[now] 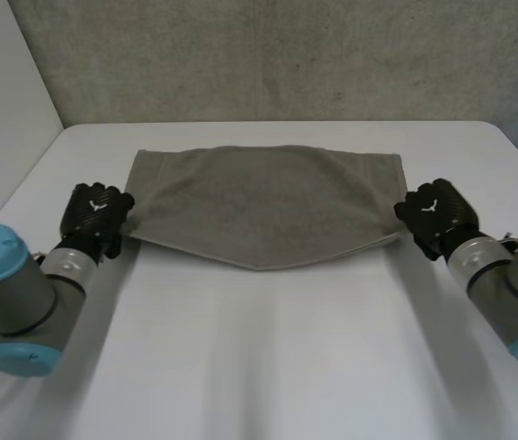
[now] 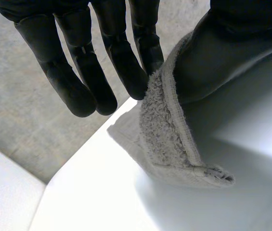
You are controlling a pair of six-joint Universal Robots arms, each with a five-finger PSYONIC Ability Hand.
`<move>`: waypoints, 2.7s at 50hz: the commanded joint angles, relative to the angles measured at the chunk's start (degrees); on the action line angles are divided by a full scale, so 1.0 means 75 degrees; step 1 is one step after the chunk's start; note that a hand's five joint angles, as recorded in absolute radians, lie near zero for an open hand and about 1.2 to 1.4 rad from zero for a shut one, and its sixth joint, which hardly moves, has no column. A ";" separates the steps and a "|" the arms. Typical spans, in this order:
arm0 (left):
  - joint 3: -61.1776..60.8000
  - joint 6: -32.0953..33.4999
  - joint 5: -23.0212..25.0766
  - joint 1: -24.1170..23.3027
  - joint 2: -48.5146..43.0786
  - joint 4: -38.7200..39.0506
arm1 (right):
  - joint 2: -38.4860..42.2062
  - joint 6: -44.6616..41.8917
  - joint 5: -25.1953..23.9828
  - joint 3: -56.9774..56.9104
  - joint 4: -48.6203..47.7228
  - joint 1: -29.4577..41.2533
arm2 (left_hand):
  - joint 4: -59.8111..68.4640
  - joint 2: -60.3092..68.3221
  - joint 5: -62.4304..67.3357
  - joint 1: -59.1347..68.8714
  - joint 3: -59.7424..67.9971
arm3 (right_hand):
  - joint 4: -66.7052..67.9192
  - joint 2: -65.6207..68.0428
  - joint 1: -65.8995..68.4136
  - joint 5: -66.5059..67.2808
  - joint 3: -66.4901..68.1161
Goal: Fold the towel.
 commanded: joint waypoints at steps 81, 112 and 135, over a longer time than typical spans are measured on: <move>0.4281 -0.1352 -0.0607 -0.0744 -0.1151 -0.3104 | 0.1723 0.0981 0.1844 -0.3491 0.2359 0.0513 | -1.0226 -1.0196 -1.1223 -0.9828 -1.0501 | -0.8854 -0.8923 -0.8888 -0.8952 -0.8826; 0.0421 -0.3709 -0.0619 -0.0791 0.1221 -0.1956 | 0.0923 0.3104 0.0496 -0.0979 0.1444 -0.0776 | -1.0204 -1.0173 -1.1201 -0.9805 -1.0479 | -0.5142 -0.5211 -0.5176 -0.5240 -0.5114; 0.0222 -0.3721 -0.0595 -0.0827 0.1209 -0.1932 | 0.1180 0.3795 0.0086 -0.1072 0.1444 -0.0881 | -1.0226 -1.0196 -1.1223 -0.9828 -1.0501 | -0.1993 -0.2062 -0.2027 -0.2091 -0.1965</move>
